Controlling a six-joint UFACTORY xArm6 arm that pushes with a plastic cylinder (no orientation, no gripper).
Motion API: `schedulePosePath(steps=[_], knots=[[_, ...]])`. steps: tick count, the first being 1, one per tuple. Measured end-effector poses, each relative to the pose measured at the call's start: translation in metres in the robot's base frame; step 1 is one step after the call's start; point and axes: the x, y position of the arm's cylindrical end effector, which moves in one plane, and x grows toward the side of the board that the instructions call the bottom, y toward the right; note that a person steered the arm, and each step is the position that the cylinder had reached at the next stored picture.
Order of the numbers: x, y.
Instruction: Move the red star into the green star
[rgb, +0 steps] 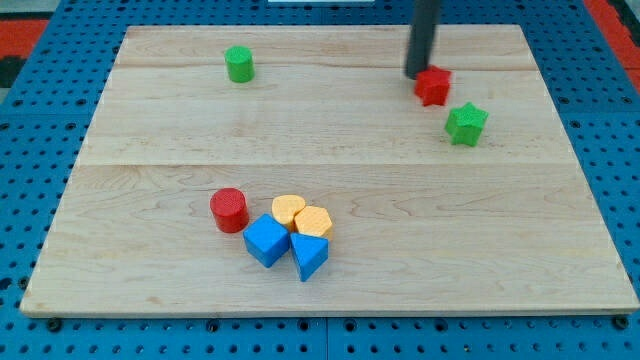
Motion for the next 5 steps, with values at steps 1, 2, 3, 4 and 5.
schedulePosePath(steps=[1, 2, 3, 4, 5], knots=[[-0.004, 0.019], [-0.036, 0.030], [-0.010, 0.041], [0.036, 0.024], [0.032, -0.016]])
